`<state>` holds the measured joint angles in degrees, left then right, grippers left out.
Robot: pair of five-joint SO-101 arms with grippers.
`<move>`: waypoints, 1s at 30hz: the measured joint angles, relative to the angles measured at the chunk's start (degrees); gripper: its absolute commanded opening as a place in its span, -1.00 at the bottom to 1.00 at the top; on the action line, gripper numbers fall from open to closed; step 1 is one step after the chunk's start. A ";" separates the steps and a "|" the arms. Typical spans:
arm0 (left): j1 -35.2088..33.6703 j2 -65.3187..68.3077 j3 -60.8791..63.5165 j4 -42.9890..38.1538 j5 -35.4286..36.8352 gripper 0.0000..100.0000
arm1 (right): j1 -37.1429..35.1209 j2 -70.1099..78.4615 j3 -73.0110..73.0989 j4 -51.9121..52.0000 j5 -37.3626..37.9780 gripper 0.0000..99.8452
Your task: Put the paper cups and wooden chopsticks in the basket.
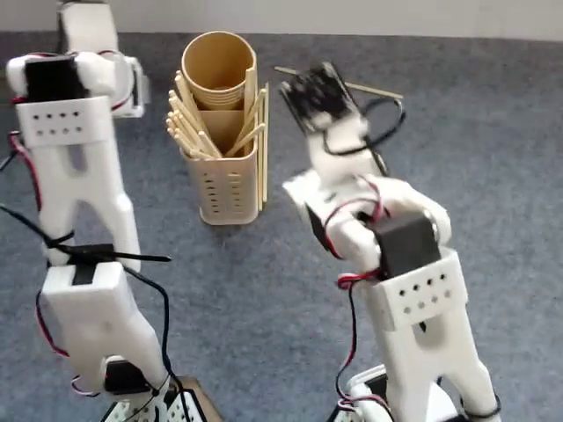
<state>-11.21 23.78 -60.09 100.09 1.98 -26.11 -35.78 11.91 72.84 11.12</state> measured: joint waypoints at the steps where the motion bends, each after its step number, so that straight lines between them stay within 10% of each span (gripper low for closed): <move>1: 0.97 0.26 -0.35 0.35 0.09 -0.67 | 1.14 -2.29 5.45 -2.55 0.00 -0.37; 11: 7.03 0.44 -1.32 0.88 3.34 -0.67 | 2.99 -15.91 58.20 -32.44 1.58 -0.37; 30: 10.29 10.37 8.26 -2.37 3.43 -0.92 | 2.99 -14.77 61.89 -36.04 1.58 -0.37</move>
<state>-0.92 34.15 -51.82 97.71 5.41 -23.12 -50.55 73.80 36.79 12.70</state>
